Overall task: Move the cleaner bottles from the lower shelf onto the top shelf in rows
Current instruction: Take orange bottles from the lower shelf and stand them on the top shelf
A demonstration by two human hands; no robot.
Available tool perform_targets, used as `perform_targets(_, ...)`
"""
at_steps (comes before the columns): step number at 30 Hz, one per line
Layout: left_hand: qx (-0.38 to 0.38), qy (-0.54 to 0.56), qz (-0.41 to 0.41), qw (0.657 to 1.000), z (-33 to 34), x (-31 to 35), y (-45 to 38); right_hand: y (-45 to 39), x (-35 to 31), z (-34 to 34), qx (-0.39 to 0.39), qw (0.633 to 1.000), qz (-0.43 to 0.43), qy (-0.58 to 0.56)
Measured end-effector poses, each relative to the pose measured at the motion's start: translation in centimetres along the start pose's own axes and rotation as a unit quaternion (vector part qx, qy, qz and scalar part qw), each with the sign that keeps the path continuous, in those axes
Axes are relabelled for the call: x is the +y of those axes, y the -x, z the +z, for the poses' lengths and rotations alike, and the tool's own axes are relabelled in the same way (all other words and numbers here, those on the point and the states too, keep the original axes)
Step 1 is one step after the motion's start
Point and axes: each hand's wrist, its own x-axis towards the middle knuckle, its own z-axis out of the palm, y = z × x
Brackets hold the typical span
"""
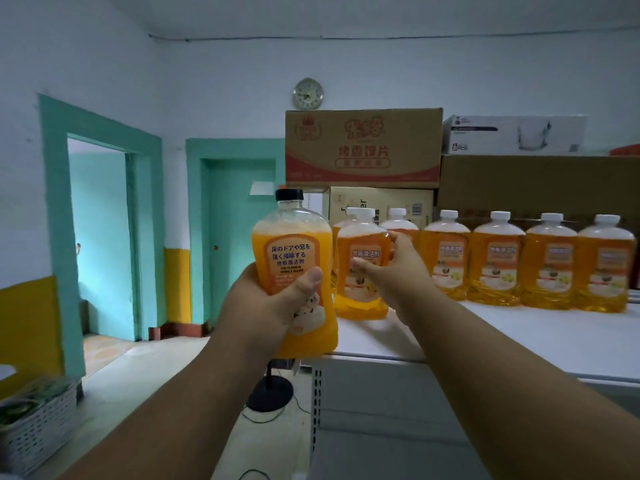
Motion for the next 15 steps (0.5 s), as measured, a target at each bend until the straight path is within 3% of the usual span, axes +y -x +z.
perform_targets(7, -0.018, 0.006, -0.007, 1.0, 0.8, -1.6, -1.5, -1.6, 0.0, 1.1, -0.012, 0.982, -0.031, 0.187)
perform_targets(15, -0.027, 0.005, -0.009, 1.0, 1.5, -1.3, -2.1, -2.0, -0.2, 1.3, 0.014, 0.977, -0.012, 0.214)
